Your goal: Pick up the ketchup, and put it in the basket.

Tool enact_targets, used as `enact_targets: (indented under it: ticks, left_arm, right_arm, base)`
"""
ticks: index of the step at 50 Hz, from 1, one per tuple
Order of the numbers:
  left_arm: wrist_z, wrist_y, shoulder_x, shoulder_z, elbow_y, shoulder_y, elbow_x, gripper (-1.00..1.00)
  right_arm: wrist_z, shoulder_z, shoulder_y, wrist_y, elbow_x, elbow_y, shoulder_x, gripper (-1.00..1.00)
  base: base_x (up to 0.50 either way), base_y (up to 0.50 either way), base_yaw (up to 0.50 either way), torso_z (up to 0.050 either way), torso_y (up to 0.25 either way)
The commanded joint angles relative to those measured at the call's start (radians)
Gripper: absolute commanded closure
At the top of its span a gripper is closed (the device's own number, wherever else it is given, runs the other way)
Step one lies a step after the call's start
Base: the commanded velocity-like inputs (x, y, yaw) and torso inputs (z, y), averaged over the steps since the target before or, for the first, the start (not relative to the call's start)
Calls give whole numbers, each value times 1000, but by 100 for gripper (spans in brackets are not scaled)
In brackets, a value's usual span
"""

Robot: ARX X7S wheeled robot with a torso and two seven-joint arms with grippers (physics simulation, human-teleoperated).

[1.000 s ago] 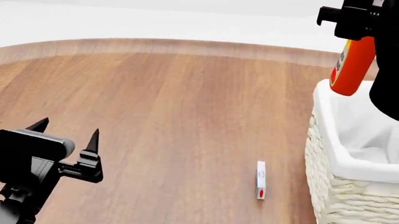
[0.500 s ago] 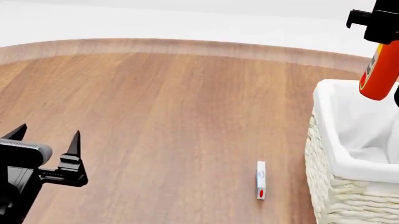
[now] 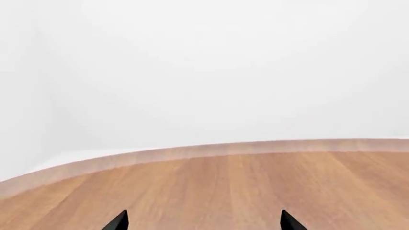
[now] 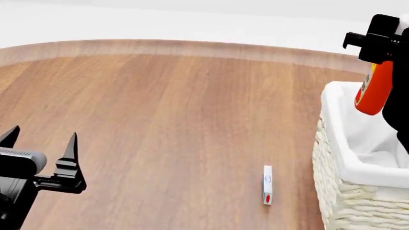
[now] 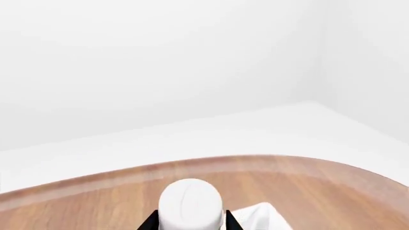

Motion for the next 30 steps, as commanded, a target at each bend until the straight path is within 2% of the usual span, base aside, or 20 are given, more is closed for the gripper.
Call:
enact_targets:
  ticks: [1, 16, 30]
  left_arm:
    - [0, 9, -10, -7, 18, 17, -9, -100]
    - [3, 36, -18, -3, 24, 41, 2, -100]
    - [9, 65, -13, 0, 1, 56, 11, -100]
  right_arm:
    - [-59, -6, -2, -118, -73, 147, -39, 100]
    - [-77, 9, -64, -206, -89, 252, -45, 100]
    - [-34, 47, -122, -200, -61, 186, 3, 100]
  base:
    - [0, 0, 0, 0, 0]
    - [0, 0, 0, 0, 0]
    - [0, 0, 0, 0, 1]
